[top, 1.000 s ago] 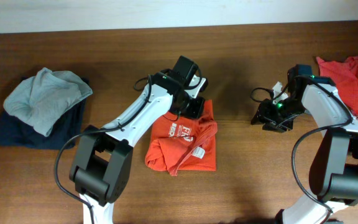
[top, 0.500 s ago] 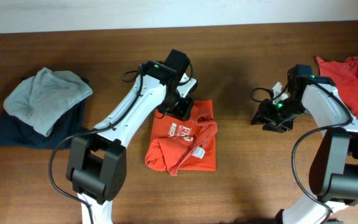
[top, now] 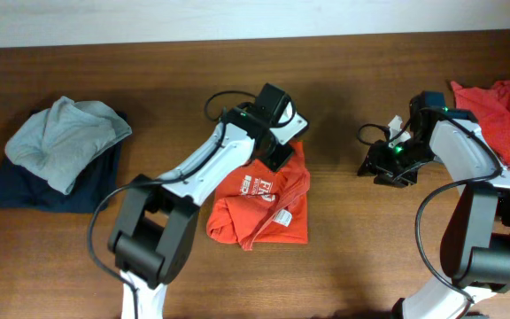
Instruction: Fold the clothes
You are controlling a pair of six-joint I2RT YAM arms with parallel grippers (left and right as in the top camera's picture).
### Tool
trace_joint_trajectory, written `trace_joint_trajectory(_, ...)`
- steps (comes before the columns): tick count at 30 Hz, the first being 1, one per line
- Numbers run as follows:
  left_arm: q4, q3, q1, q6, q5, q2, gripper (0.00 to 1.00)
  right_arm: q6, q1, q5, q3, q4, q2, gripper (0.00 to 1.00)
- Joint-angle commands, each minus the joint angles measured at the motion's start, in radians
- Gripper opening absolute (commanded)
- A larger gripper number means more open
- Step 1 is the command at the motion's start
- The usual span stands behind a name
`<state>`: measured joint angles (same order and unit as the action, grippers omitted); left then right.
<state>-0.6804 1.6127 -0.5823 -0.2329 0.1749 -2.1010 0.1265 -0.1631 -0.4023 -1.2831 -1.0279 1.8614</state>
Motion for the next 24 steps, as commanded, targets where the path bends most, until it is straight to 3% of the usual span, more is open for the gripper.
trace_joint_trajectory(1, 0.068, 0.016, 0.0, -0.005, -0.006, -0.026, 0.06, -0.007, 0.0, -0.006, -0.013, -0.001, -0.023, 0.48)
trace_joint_trajectory(4, 0.047, 0.129, 0.0, 0.004, 0.008, -0.025, 0.07, -0.007, 0.0, -0.006, -0.013, -0.002, -0.023, 0.48)
trace_joint_trajectory(6, -0.014, 0.217, 0.002, 0.004, -0.013, -0.025, 0.14, -0.007, 0.0, -0.006, -0.013, -0.005, -0.023, 0.48)
trace_joint_trajectory(10, -0.229, 0.412, 0.002, 0.004, -0.144, -0.025, 0.5, -0.007, 0.0, -0.006, -0.013, -0.018, -0.023, 0.48)
trace_joint_trajectory(11, -0.284, 0.45, 0.002, 0.004, -0.182, -0.025, 0.52, -0.007, 0.0, -0.006, -0.013, -0.022, -0.023, 0.48)
trace_joint_trajectory(13, -0.397, 0.521, 0.002, 0.004, -0.266, -0.025, 0.53, -0.032, 0.0, -0.035, -0.013, -0.036, -0.023, 0.48)
trace_joint_trajectory(15, -0.541, 0.602, 0.003, 0.051, -0.386, -0.025, 0.53, -0.181, 0.013, -0.185, -0.013, -0.061, -0.023, 0.48)
trace_joint_trajectory(16, -0.593, 0.632, 0.005, 0.098, -0.444, -0.025, 0.52, -0.215, 0.021, -0.242, -0.013, -0.073, -0.023, 0.55)
trace_joint_trajectory(18, -0.687, 0.696, 0.017, 0.189, -0.538, -0.025, 0.45, -0.247, 0.051, -0.323, -0.013, -0.097, -0.023, 0.58)
trace_joint_trajectory(24, -0.89, 0.94, 0.102, 0.275, -0.587, -0.023, 0.44, -0.224, 0.267, -0.347, -0.013, -0.158, -0.023, 0.6)
